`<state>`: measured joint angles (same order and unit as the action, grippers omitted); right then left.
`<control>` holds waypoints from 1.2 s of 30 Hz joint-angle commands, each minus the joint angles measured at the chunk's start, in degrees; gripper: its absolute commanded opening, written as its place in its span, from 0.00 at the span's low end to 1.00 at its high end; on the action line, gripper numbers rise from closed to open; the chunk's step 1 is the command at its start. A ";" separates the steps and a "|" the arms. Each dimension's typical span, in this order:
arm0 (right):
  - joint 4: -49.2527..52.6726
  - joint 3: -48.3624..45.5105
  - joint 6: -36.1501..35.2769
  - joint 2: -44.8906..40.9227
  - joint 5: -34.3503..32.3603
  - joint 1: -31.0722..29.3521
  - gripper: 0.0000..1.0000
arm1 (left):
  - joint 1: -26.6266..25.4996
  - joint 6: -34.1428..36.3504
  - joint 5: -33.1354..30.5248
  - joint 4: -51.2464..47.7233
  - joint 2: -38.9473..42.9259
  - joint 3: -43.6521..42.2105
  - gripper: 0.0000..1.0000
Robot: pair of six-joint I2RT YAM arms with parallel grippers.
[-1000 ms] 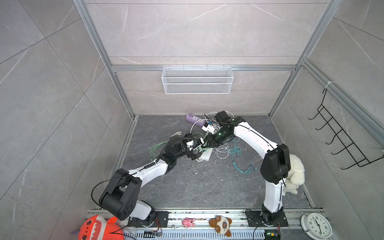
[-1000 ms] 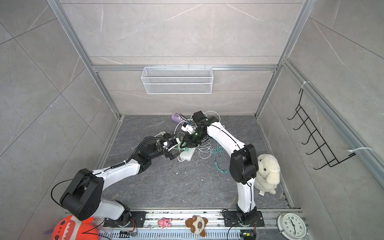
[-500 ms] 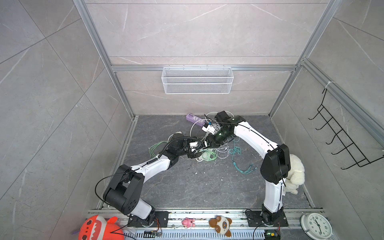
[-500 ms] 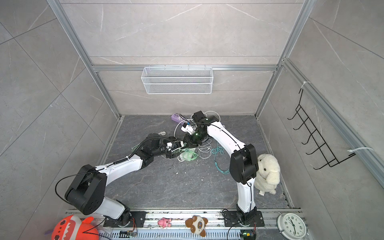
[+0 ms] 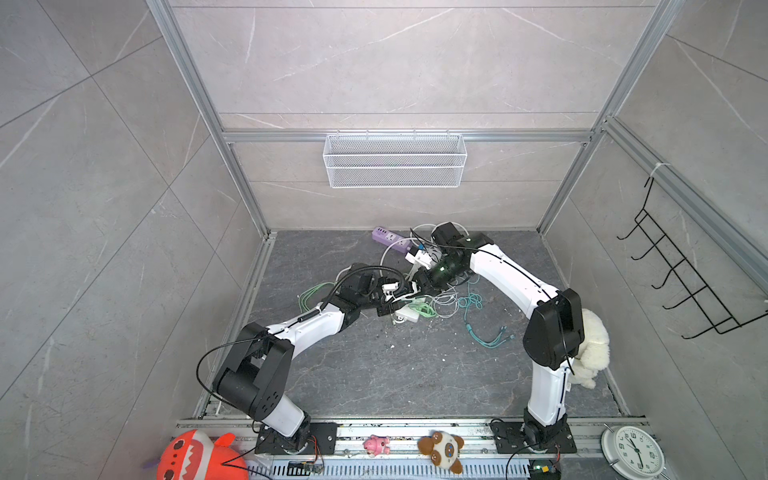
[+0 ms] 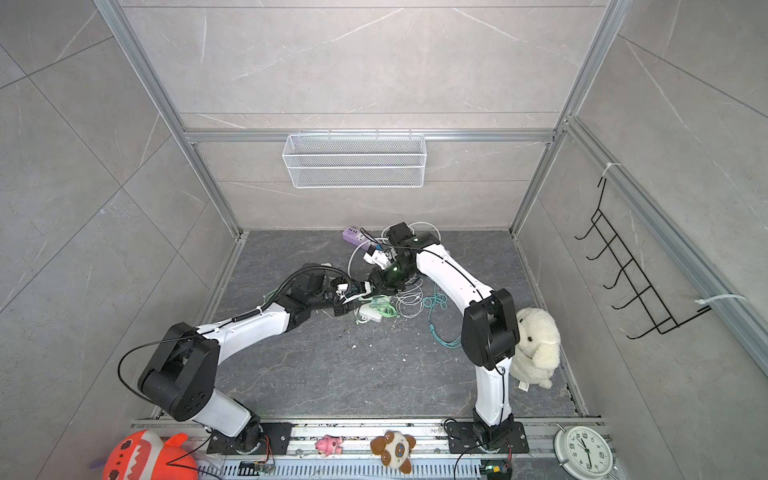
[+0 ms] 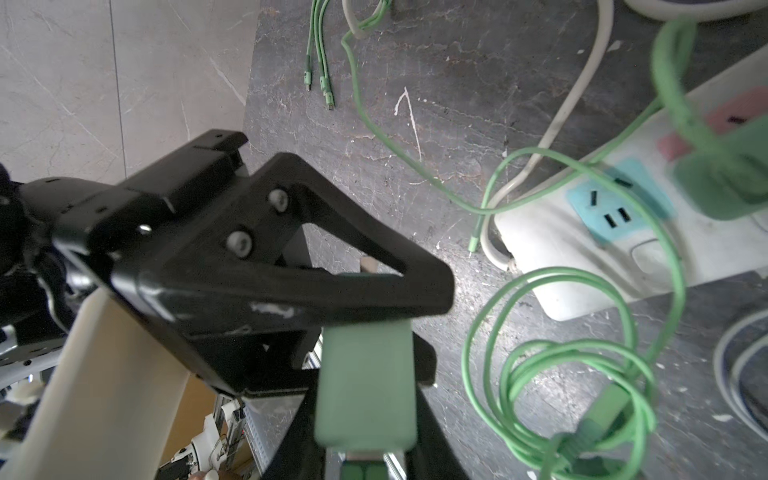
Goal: Insert the plug
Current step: 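Open left gripper and draw back while right gripper carries the green charger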
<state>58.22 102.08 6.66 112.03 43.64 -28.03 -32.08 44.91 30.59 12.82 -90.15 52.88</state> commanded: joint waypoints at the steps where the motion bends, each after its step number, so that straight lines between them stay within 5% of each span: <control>1: -3.00 -2.69 1.72 -4.41 0.69 -0.62 0.36 | -1.13 -6.09 2.46 2.39 -0.85 3.37 0.27; 4: -9.35 -7.78 6.95 -9.75 -4.58 0.98 0.51 | -1.35 -10.88 2.30 5.25 -0.99 2.41 0.26; 11: -17.75 -20.25 16.20 -24.89 -15.88 7.19 0.55 | -1.41 -18.70 -2.95 8.63 -0.77 1.34 0.26; 15: -20.68 -28.79 18.26 -34.21 -21.74 7.24 0.52 | -1.52 -24.15 -4.49 8.85 -1.23 2.51 0.26; 18: -28.06 -36.39 21.51 -39.74 -20.27 5.63 0.38 | -2.63 -28.34 -6.01 9.26 -1.77 3.52 0.26; 24: -37.36 -40.52 20.70 -37.36 -23.18 -3.24 0.40 | -5.12 -32.31 -6.03 8.18 -1.80 4.72 0.26; 36: -45.46 -38.39 26.28 -29.40 -24.87 -3.49 0.48 | -6.78 -31.64 -5.19 7.94 -1.17 4.27 0.27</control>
<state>15.94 62.37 31.33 81.01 19.00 -31.44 -38.17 13.74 24.08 18.04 -92.47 55.40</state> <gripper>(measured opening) 0.481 0.453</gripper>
